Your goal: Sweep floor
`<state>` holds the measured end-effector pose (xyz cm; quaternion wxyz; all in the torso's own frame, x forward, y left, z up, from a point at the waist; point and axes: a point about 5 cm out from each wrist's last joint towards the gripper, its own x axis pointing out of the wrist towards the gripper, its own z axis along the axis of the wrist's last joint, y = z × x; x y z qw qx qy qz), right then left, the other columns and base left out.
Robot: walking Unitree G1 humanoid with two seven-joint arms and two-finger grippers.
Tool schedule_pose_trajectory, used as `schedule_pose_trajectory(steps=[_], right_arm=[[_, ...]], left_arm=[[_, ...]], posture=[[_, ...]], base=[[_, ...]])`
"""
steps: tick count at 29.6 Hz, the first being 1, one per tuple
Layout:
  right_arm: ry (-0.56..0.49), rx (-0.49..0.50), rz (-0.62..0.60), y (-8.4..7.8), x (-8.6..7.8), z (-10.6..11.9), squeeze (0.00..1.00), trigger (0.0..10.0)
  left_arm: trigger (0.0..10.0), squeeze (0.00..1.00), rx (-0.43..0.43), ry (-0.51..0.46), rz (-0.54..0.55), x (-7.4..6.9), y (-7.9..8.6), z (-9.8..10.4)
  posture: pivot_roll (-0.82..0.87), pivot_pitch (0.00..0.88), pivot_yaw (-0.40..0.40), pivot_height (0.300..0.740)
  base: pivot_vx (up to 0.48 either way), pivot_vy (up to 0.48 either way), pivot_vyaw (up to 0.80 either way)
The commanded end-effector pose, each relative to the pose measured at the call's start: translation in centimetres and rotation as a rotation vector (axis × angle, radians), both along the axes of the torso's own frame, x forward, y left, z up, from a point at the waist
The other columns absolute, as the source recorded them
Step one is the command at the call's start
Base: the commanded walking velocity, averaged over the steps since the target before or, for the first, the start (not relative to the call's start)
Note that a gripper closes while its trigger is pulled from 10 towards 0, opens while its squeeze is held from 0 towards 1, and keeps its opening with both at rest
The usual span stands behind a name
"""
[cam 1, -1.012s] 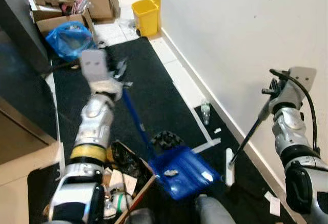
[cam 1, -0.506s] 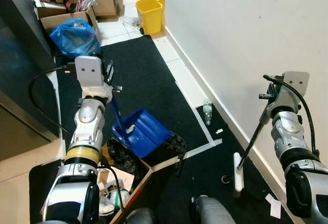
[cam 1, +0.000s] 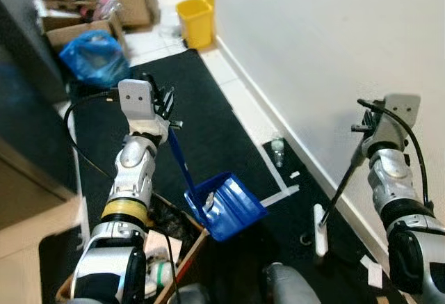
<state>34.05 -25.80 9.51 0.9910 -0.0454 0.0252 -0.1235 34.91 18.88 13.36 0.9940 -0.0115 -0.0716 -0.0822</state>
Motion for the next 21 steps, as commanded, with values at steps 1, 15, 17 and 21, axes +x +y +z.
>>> schedule_pose_trajectory(steps=[1, 15, 17, 21], right_arm=[[0.02, -0.015, 0.004, -0.1, 0.0, -0.2, 0.0, 10.0], [0.03, -0.018, 0.017, -0.1, 0.1, -0.1, 0.0, 10.0], [0.031, -0.018, 0.018, -0.1, 0.1, -0.1, 0.0, 10.0], [0.034, -0.017, 0.018, -0.1, 0.1, -0.1, 0.0, 10.0]], left_arm=[[10.0, 0.0, -0.024, -0.05, -0.011, 0.2, -0.3, 1.1], [10.0, 0.0, -0.041, -0.024, -0.07, 0.1, -2.1, 0.2], [10.0, 0.0, -0.041, -0.022, -0.075, 0.1, -2.2, 0.1], [10.0, 0.0, -0.045, -0.017, -0.088, 0.0, -2.6, 0.0]], posture=[[0.11, 0.001, -0.012, 0.74], [0.11, 0.0, -0.015, 0.74], [0.11, 0.0, -0.013, 0.74], [0.11, 0.0, -0.012, 0.74]], base=[[0.0, 0.0, -0.8], [0.0, 0.0, -0.8], [0.0, 0.0, -0.8], [0.0, 0.0, -0.8]])
